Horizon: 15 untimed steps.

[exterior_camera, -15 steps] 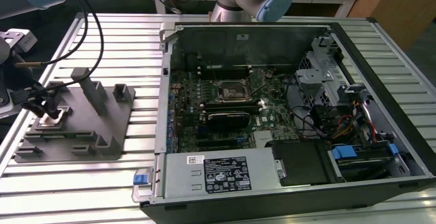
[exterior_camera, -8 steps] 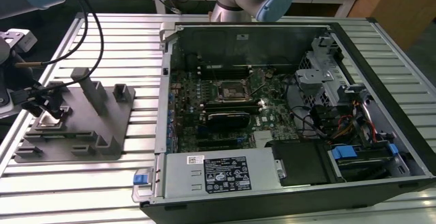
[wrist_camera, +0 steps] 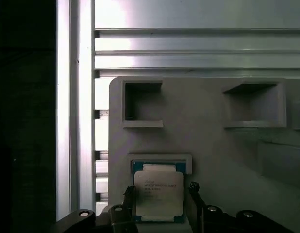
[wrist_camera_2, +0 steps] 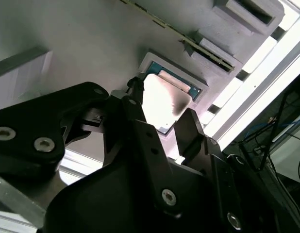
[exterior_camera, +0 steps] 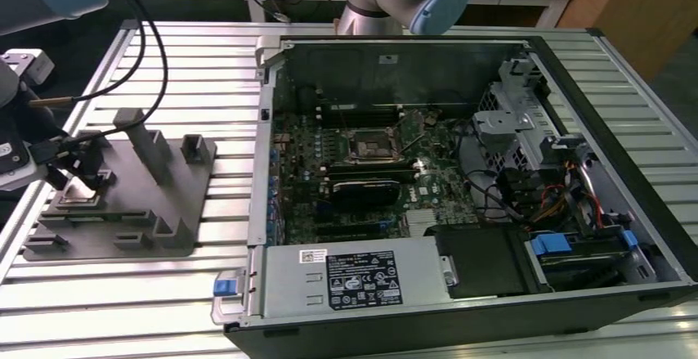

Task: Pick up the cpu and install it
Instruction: 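Pick up the cpu and move it towards the insertion slot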

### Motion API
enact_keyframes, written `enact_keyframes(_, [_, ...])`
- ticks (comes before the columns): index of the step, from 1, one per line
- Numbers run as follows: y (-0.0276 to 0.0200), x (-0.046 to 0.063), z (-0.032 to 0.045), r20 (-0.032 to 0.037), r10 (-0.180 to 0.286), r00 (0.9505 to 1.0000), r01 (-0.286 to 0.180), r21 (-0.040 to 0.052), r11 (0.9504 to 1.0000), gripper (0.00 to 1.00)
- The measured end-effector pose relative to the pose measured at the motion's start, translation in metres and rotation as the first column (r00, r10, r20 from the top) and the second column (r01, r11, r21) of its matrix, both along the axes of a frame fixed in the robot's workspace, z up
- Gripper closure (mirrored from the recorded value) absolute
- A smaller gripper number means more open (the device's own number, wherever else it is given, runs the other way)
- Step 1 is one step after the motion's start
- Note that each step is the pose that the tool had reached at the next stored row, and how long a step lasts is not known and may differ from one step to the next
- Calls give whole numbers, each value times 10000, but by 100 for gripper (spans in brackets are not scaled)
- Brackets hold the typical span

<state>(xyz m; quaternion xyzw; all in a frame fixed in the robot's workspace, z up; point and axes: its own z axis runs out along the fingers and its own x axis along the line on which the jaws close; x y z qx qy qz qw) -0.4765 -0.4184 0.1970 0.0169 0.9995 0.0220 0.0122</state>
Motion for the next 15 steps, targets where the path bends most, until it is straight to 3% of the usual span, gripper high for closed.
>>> enact_keyframes(8, [10,0,-11,0,8,10000,-8,1,10000,47])
enact_keyframes(10, [10,0,-11,-1,8,10000,-8,0,10000,46])
enact_keyframes(11, [10,0,-13,0,8,10000,-8,1,10000,40])
enact_keyframes(15, [10,0,-50,0,8,10000,-8,1,10000,40])
